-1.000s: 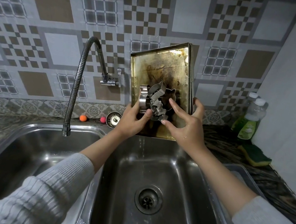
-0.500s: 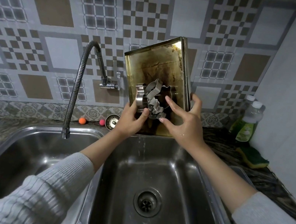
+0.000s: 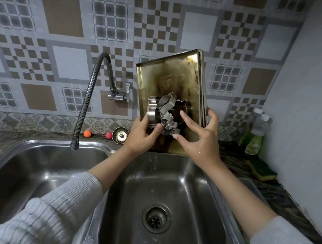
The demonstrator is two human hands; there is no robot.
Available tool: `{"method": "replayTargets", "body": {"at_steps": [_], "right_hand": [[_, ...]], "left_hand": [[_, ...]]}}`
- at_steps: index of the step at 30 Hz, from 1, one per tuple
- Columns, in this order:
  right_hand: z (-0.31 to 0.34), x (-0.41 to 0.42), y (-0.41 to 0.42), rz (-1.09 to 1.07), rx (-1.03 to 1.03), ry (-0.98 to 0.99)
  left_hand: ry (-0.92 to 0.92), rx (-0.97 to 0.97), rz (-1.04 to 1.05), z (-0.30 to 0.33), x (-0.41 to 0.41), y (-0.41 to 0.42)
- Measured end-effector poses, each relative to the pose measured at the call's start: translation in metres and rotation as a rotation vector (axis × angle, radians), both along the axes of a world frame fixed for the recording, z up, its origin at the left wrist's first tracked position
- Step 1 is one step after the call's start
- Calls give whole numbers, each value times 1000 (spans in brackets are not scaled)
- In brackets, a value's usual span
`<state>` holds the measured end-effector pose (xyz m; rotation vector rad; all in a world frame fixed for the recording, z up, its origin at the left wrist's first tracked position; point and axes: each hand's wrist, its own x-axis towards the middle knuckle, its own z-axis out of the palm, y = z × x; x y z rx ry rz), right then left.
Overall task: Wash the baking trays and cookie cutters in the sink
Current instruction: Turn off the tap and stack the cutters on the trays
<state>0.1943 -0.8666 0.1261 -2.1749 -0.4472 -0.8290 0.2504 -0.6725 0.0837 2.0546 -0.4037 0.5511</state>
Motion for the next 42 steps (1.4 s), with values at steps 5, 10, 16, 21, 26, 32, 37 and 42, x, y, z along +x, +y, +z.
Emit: {"method": "replayTargets", "body": {"at_steps": [5,10,16,21,26,32,37,42], "right_hand": [[-8,-38,9,-40,133,212],[-18,-75,27,-92,256,414],[-36,-130,56,-140,340,476],[-45,-174,81,-90,362,500],[-58,-209,119,10,318,559],[-84,-253,190,178,287,684],[-99,-263,273,325,307,729],[-91,-255,361,462,288,772]], "left_hand": [[101,129,24,2,-33,8],[153,215,-11,2,-63,24],[249,346,-24,-6,-114,49],[305,347,34,-14,-165,79],[311,367,184,-21,-231,118],[427,364,322,-40,-314,194],[495,354,501,-43,-353,267],[517,354,611,-38,-355,353]]}}
